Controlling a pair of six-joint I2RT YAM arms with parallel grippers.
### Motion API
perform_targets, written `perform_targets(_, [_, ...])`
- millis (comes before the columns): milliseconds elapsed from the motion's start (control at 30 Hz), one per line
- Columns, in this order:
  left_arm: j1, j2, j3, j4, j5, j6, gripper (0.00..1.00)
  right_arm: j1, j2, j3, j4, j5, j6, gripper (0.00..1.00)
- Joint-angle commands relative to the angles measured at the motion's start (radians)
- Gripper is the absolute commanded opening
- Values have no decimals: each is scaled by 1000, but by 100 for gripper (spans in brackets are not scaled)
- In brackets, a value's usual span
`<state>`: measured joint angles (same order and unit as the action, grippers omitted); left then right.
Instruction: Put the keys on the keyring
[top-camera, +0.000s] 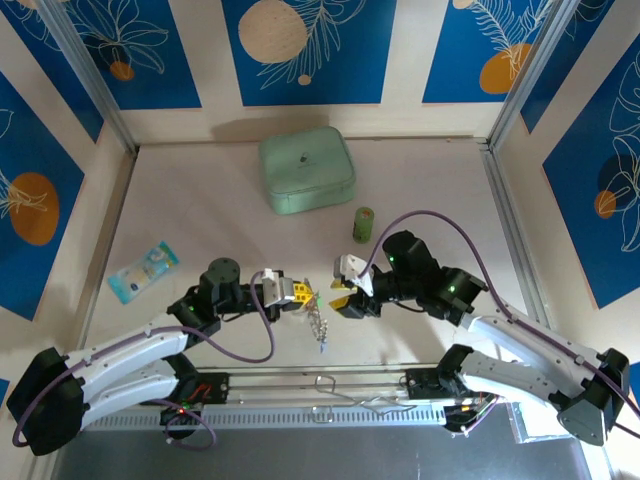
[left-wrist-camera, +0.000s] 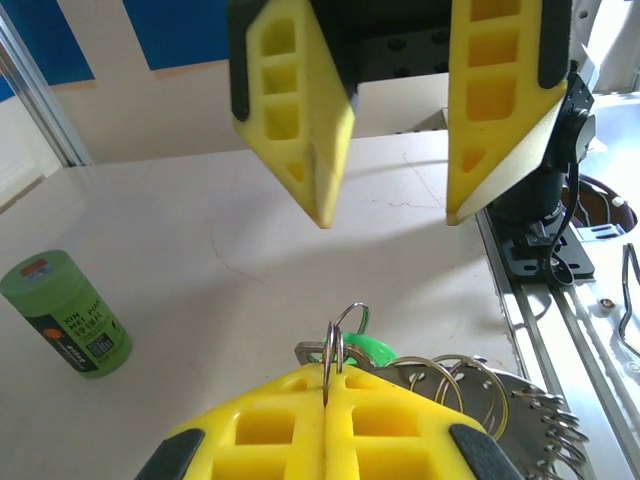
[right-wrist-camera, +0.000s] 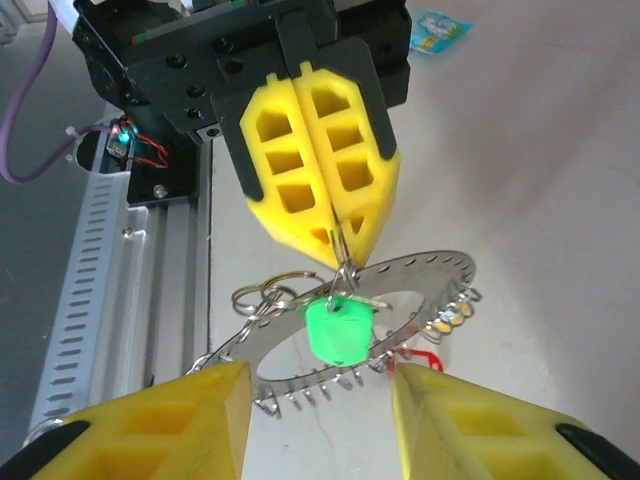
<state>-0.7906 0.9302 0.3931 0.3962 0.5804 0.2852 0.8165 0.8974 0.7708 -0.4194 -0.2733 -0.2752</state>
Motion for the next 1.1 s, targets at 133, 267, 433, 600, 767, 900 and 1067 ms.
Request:
perform_targets(133, [-11, -4, -11, 102, 0, -30, 0, -10, -12, -7, 2, -36, 189, 43])
perform_targets(267, [-12, 1, -9, 107, 6, -36, 0, -12, 21, 13, 8, -52, 194, 43])
perform_targets(433, [-11, 1, -6, 102, 9, -37, 0, -10, 80, 46, 34, -44, 200, 43])
perform_targets(600, [-12, 7, -1, 97, 9, -38, 0, -4, 108, 62, 63, -63, 197, 42])
perform_targets(767, [-13, 10, 1, 102, 10, -41, 0, 0, 119, 67, 82, -69, 188, 37])
perform_targets(900, [-13, 10, 1, 102, 11, -43, 0, 1, 131, 71, 80, -71, 182, 30])
perform_targets(1067, [-13, 8, 1, 99, 11, -43, 0, 7, 146, 74, 76, -63, 180, 29])
